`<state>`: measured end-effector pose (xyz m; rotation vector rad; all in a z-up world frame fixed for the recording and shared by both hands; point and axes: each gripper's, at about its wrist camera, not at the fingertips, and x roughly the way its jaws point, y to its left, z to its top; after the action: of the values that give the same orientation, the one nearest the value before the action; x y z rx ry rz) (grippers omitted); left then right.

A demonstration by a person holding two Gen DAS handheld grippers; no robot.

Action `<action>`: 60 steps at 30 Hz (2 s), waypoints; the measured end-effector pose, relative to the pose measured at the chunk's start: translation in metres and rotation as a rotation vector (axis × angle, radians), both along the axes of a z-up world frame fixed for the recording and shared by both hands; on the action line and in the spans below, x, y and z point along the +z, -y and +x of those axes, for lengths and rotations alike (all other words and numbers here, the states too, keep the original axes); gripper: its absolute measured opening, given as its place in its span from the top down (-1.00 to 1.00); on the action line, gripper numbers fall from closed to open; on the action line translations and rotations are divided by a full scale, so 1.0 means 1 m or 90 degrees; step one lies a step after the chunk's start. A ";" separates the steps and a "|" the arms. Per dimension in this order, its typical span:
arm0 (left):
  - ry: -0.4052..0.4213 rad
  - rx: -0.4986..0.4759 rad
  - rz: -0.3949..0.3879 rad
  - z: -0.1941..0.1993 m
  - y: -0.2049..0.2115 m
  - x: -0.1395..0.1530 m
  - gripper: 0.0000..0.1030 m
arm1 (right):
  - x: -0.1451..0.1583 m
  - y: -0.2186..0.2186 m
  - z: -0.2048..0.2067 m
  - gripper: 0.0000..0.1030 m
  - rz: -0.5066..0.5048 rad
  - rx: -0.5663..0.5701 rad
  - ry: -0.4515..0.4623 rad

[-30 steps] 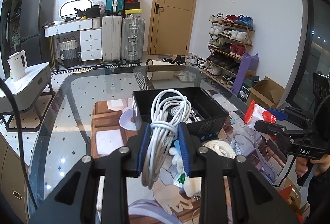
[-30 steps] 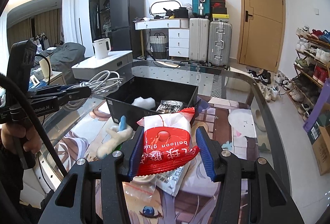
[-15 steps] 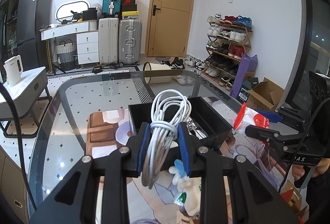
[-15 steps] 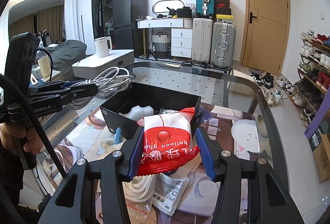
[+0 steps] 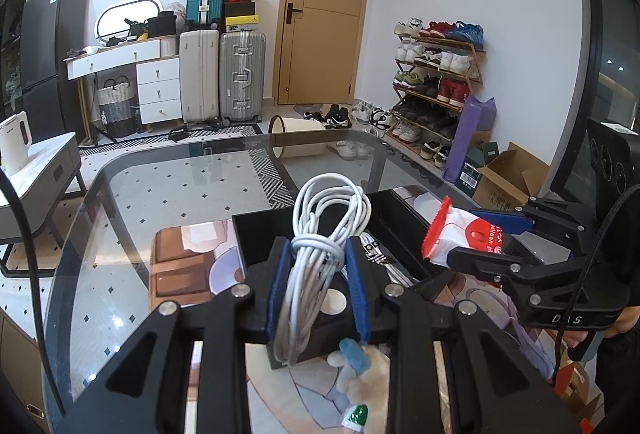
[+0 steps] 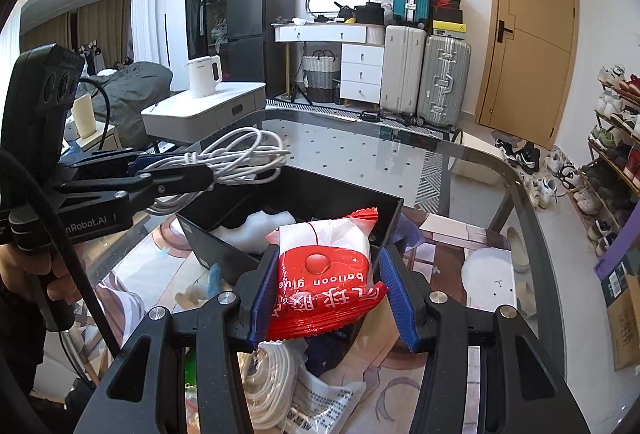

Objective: Organize soft objects
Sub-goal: 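Carry the cable with the left tool while the right tool carries the red bag over the box, then release the cable into the box with the left tool while the right tool drops the red bag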

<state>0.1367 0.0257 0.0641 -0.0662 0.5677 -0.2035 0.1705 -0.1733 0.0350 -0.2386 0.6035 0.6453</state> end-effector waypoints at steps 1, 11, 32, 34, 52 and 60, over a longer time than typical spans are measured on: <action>-0.003 -0.002 0.001 0.003 0.001 -0.001 0.48 | -0.001 -0.002 0.002 0.01 -0.001 0.001 -0.003; -0.018 -0.014 0.009 0.028 0.005 -0.011 0.48 | -0.008 -0.014 0.027 0.01 -0.015 0.011 -0.014; -0.042 -0.034 0.025 0.049 0.012 -0.026 0.48 | -0.024 -0.040 0.057 0.01 -0.057 0.030 -0.028; -0.049 -0.034 0.026 0.051 0.013 -0.028 0.48 | -0.024 -0.042 0.058 0.01 -0.062 0.036 -0.032; -0.074 -0.056 0.037 0.048 0.023 -0.038 0.51 | -0.030 -0.047 0.068 0.01 -0.084 0.050 -0.066; -0.075 -0.054 0.038 0.045 0.021 -0.039 0.50 | -0.029 -0.047 0.065 -0.02 -0.087 0.046 -0.056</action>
<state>0.1812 0.0046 0.0255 0.0039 0.6945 -0.2659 0.2360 -0.1261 0.0058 -0.3620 0.7266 0.6880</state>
